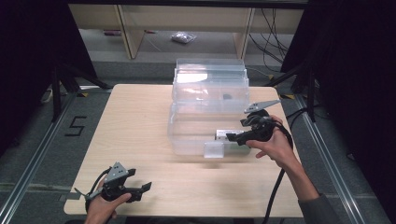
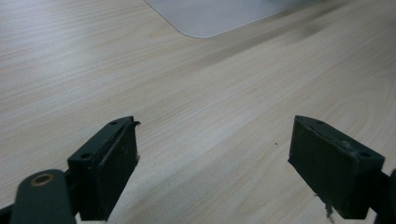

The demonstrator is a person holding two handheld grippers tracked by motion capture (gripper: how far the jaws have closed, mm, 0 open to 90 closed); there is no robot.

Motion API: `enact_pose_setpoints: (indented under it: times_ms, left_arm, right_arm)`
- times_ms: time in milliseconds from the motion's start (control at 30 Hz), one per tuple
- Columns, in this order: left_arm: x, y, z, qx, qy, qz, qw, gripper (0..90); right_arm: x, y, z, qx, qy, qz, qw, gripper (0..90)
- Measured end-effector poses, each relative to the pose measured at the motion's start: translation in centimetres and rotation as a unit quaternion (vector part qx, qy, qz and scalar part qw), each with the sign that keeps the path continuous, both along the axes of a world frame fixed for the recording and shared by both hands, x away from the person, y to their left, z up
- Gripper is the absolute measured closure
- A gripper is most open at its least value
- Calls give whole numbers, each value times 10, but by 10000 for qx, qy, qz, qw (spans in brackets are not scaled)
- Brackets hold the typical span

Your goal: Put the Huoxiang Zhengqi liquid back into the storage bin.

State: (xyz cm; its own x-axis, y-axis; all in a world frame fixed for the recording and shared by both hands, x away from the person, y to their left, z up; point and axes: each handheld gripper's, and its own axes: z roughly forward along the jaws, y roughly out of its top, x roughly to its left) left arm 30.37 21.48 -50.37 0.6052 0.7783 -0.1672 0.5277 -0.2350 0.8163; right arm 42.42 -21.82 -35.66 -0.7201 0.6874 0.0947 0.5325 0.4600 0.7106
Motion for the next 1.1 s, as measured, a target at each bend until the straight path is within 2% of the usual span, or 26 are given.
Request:
enact_pose_setpoints:
  times_ms: [100, 133, 167, 233, 267, 300, 333, 367, 433, 500, 533, 600, 633, 667, 700, 733, 767, 800, 833, 867, 900, 933, 967, 1067, 1100]
  left_arm:
    - [1, 0, 0, 35, 8, -51, 10000, 149]
    - [1, 0, 0, 12, 0, -33, 10000, 149]
    - [1, 0, 0, 41, 7, -52, 10000, 149]
    - [1, 0, 0, 34, 10, -51, 10000, 149]
    - [1, 0, 0, 35, 9, -53, 10000, 149]
    - [1, 0, 0, 40, 0, -51, 10000, 149]
    - [0, -1, 0, -24, -6, -31, 10000, 149]
    - [0, 1, 0, 70, -10, -46, 10000, 149]
    - [0, 0, 0, 37, -8, -30, 10000, 149]
    - [0, 0, 0, -18, -2, -6, 10000, 149]
    - [0, 0, 0, 17, -9, -9, 10000, 149]
    - [0, 0, 0, 19, -6, -16, 10000, 149]
    - [0, 0, 0, -2, -6, -38, 10000, 149]
    - [0, 0, 0, 43, -6, -47, 10000, 149]
    - [0, 1, 1, 79, -9, -59, 10000, 149]
    - [0, 0, 0, 33, -17, -36, 10000, 149]
    - [0, 0, 0, 41, -12, -36, 10000, 149]
    - [0, 0, 0, 44, -10, -39, 10000, 149]
    - [0, 0, 0, 31, -33, -35, 10000, 149]
    - [0, 0, 0, 12, -45, -33, 10000, 149]
    - [0, 0, 0, 46, -10, -34, 10000, 149]
    - [0, 0, 0, 42, -12, -29, 10000, 149]
    - [0, 0, 0, 46, -10, -29, 10000, 149]
    - [0, -1, 0, -2, -7, -31, 10000, 149]
    - [0, -1, 0, -1, -9, -34, 10000, 149]
  right_arm:
    - [-6, 0, -1, 97, 80, -65, 9999, 166]
    - [-7, -1, -1, 92, 47, 24, 9999, 166]
    - [-9, -1, -2, 93, -7, -8, 10000, 166]
    - [-12, -1, -1, 130, 46, -49, 9999, 166]
    - [-12, -1, -4, 181, -180, -56, 9997, 165]
    - [-15, -3, -1, 126, -19, -62, 9999, 165]
    - [-16, -3, -2, 155, -64, -15, 9999, 165]
    - [-19, -3, -2, 163, -46, -98, 9998, 164]
    - [-22, -3, -2, 180, -23, -79, 9998, 164]
    - [-25, -3, -5, 195, -148, -29, 9997, 164]
    - [-27, -3, -5, 185, -112, -114, 9997, 164]
    - [-29, -3, -8, 248, -81, -69, 9996, 164]
    - [-30, -2, -10, 268, -196, -108, 9994, 164]
    - [-32, -3, -9, 228, -55, -89, 9997, 164]
    - [-32, -3, -11, 181, -128, -87, 9997, 165]
    - [-32, -3, -13, 236, -170, -111, 9995, 165]
    - [-32, -4, -14, 162, -210, -62, 9996, 164]
    - [-35, -3, -14, 201, -105, -185, 9996, 165]
    - [-34, -4, -16, 215, -219, -148, 9994, 165]
    - [-35, -5, -16, 193, -161, -187, 9995, 164]
    - [-34, -5, -19, 230, -249, -107, 9994, 164]
    - [-36, -5, -19, 185, -204, -173, 9995, 164]
    - [-36, -5, -21, 171, -264, -163, 9994, 164]
    - [-38, -6, -23, 182, -220, -140, 9995, 164]
    - [-40, -6, -25, 200, -199, -243, 9993, 164]
